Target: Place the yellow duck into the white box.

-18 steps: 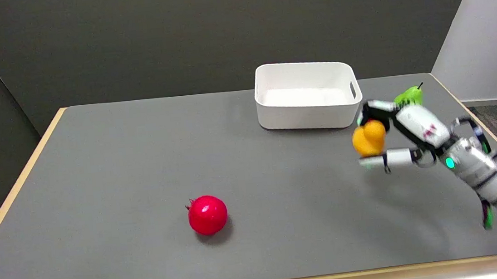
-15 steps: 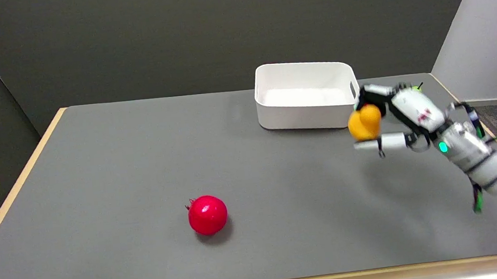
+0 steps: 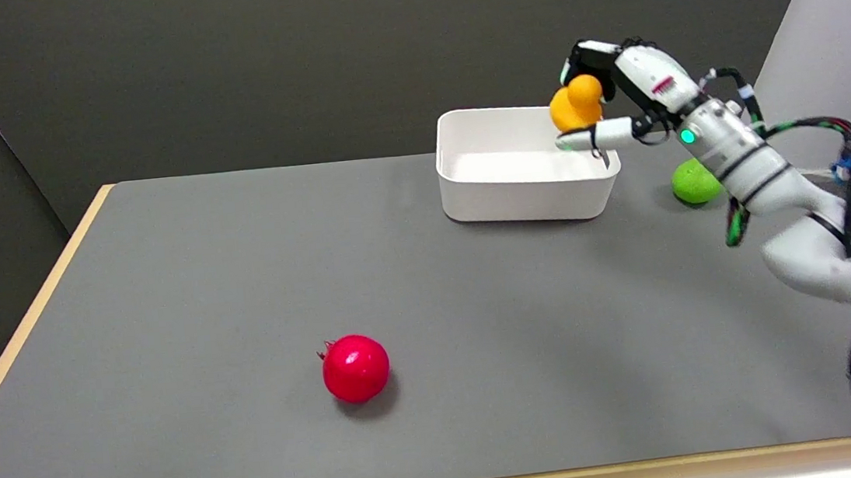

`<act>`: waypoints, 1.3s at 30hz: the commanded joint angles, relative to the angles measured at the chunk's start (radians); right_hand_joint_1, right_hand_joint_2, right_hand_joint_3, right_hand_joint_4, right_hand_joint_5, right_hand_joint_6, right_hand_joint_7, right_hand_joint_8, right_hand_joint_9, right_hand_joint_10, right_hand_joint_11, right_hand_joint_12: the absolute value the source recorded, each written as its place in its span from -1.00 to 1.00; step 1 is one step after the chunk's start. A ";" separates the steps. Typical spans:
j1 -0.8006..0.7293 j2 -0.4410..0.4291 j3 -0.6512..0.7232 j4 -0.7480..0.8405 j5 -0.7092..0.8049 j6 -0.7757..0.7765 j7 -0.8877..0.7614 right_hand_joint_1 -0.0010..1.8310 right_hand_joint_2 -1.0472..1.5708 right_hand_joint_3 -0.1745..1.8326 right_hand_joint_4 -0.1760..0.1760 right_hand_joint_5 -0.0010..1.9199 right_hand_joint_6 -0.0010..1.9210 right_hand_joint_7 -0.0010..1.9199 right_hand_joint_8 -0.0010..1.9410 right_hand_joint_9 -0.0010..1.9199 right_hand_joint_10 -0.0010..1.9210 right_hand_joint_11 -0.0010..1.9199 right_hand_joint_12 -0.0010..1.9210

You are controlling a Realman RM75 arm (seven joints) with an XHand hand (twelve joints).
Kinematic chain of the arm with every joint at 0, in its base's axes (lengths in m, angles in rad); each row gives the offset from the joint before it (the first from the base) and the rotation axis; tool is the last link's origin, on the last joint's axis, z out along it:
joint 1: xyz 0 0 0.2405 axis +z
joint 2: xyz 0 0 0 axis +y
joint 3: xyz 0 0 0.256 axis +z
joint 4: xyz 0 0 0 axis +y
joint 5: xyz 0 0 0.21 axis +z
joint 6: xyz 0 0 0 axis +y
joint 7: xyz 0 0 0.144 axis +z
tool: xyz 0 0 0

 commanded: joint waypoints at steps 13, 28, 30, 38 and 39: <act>0.515 -0.174 -0.385 -0.677 0.029 -0.216 0.018 0.47 0.67 -0.64 -0.99 -0.40 0.51 -0.13 0.34 -0.21 0.62 -0.28 0.82; 0.352 -0.088 -0.266 -0.299 0.078 -0.220 0.035 -0.46 0.25 0.04 0.15 -0.86 -0.64 -0.89 -0.73 -1.00 -0.41 -1.00 0.14; 0.326 -0.084 -0.236 -0.264 0.089 -0.220 0.035 -0.46 0.25 0.02 0.15 -0.86 -0.65 -0.89 -0.74 -1.00 -0.41 -1.00 0.14; 0.149 -0.064 -0.079 -0.189 0.561 -0.043 0.035 -0.45 0.23 0.14 0.13 -0.92 -0.54 -0.95 -0.67 -1.00 -0.54 -0.97 0.01; 0.113 -0.062 -0.058 -0.173 0.645 -0.001 0.035 -0.44 0.24 0.16 0.12 -0.92 -0.53 -0.96 -0.66 -1.00 -0.55 -0.97 -0.02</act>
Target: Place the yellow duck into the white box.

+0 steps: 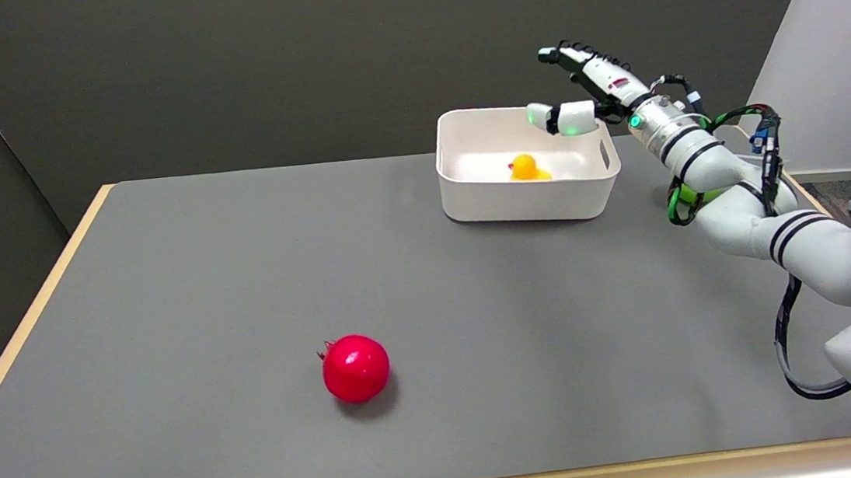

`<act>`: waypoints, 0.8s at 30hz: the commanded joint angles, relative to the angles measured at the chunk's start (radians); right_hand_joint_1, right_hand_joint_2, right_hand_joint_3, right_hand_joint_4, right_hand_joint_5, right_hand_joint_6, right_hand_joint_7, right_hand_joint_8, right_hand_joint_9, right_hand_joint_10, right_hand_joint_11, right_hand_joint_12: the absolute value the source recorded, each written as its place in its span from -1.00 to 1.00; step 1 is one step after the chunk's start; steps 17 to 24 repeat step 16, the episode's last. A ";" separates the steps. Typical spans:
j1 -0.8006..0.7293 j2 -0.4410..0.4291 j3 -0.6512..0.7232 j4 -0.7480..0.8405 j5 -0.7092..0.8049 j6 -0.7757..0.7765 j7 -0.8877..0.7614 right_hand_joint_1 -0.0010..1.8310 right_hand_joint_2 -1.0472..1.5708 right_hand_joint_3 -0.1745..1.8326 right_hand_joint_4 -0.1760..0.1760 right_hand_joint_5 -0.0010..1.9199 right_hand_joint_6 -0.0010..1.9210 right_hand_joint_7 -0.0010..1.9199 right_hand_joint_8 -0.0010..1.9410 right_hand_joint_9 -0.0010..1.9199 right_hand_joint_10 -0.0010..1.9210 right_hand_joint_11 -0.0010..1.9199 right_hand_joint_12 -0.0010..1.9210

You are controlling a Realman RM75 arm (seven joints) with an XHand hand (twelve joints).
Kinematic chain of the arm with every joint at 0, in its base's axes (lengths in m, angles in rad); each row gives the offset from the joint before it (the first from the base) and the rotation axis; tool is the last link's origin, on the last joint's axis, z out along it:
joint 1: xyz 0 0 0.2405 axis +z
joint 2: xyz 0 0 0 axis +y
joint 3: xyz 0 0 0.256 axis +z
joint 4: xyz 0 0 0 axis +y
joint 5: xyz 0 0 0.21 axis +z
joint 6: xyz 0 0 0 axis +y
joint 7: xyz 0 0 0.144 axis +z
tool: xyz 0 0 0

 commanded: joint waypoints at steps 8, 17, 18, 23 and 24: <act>-0.562 0.049 0.340 0.357 1.097 0.466 0.007 -0.68 0.29 0.12 -0.08 -0.81 -0.55 -0.77 -0.64 -0.94 -0.30 -1.00 0.15; -0.741 0.025 0.323 0.261 1.129 0.616 0.326 -0.71 0.31 0.13 -0.15 -0.84 -0.58 -0.78 -0.64 -0.94 -0.30 -1.00 0.13; -0.741 0.025 0.323 0.261 1.129 0.616 0.326 -0.71 0.31 0.13 -0.15 -0.84 -0.58 -0.78 -0.64 -0.94 -0.30 -1.00 0.13; -0.741 0.025 0.323 0.261 1.129 0.616 0.326 -0.71 0.31 0.13 -0.15 -0.84 -0.58 -0.78 -0.64 -0.94 -0.30 -1.00 0.13; -0.741 0.025 0.323 0.261 1.129 0.616 0.326 -0.71 0.31 0.13 -0.15 -0.84 -0.58 -0.78 -0.64 -0.94 -0.30 -1.00 0.13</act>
